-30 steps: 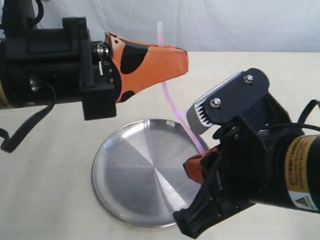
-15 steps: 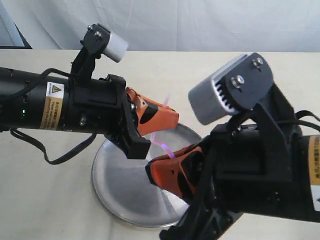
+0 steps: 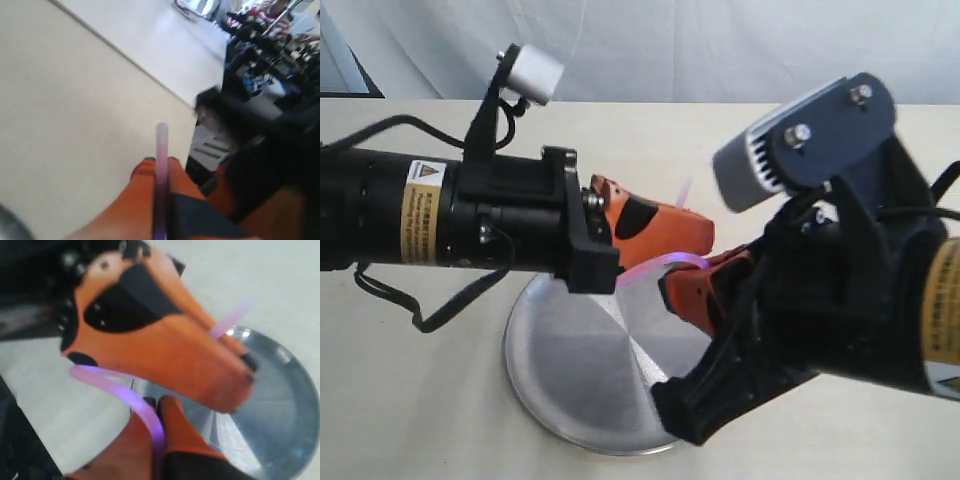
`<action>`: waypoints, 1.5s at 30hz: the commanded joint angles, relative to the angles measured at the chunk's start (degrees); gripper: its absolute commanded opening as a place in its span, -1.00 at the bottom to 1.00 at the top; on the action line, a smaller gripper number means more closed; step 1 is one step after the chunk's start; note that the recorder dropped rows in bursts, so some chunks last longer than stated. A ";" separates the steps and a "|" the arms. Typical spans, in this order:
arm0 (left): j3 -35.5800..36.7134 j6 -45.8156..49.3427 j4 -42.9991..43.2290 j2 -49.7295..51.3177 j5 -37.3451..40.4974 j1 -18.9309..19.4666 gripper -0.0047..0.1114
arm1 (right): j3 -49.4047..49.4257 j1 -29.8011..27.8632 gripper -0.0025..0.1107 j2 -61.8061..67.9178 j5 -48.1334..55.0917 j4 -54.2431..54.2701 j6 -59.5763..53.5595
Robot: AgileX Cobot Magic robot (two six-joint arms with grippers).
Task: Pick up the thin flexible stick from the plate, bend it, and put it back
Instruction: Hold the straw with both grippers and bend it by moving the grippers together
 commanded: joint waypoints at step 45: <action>-10.73 2.04 -0.16 -3.06 -1.61 -0.75 -0.92 | 0.27 -0.24 -0.97 3.72 6.11 1.28 -1.97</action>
